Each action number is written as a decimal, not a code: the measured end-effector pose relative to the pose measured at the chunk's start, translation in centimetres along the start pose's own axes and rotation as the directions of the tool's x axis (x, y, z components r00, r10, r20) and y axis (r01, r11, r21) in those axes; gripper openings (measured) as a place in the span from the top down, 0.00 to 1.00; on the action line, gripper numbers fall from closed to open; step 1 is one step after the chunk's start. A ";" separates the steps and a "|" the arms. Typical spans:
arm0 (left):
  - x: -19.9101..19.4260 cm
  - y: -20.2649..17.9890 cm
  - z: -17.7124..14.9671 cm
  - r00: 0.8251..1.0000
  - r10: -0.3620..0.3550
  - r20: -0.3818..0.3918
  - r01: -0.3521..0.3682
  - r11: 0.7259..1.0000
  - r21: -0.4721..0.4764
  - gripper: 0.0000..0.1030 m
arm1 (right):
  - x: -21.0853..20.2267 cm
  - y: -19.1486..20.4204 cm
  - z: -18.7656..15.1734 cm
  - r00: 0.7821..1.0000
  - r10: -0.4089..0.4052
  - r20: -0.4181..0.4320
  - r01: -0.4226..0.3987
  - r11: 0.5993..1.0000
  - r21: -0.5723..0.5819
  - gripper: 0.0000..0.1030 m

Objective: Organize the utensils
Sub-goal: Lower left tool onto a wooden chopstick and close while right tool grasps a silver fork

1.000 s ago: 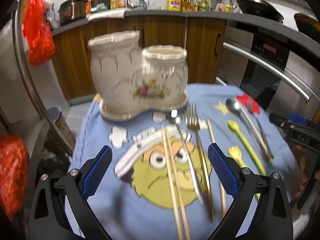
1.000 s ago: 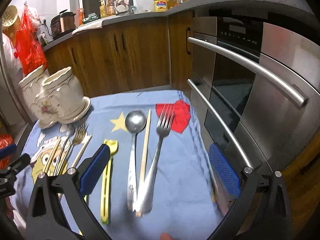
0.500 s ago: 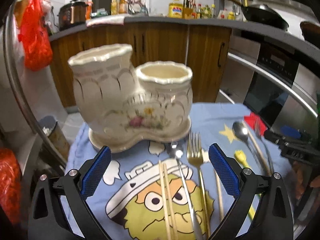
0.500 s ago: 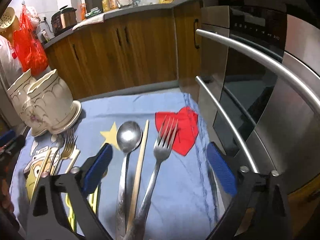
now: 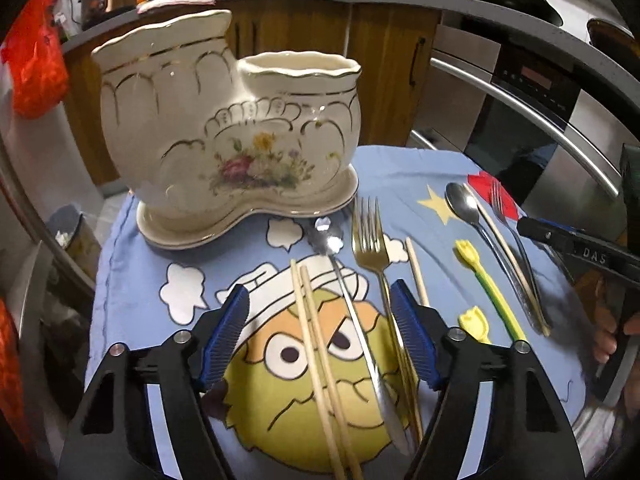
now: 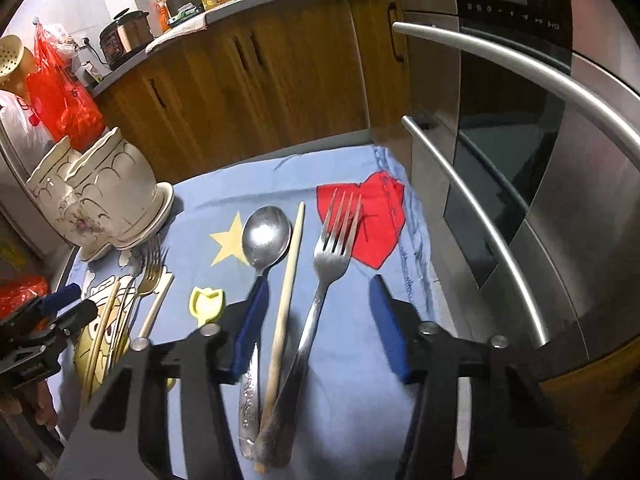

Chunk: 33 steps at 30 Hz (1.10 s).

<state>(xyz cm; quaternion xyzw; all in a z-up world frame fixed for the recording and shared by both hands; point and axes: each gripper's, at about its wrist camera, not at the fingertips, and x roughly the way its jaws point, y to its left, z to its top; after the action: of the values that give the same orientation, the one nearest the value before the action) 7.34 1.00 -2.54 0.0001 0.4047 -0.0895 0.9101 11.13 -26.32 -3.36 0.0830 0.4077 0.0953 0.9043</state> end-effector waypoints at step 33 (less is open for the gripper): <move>2.1 0.5 -0.3 0.993 0.031 -0.112 -0.028 0.999 0.026 0.86 | 2.1 0.9 -0.4 0.997 -0.057 -0.056 0.055 0.998 -0.032 0.84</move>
<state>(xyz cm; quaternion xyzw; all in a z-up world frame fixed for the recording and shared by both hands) 8.64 1.14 -4.33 0.0222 0.4538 -0.0809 0.8871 12.05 -24.88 -4.90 0.0549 0.4341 0.0787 0.8957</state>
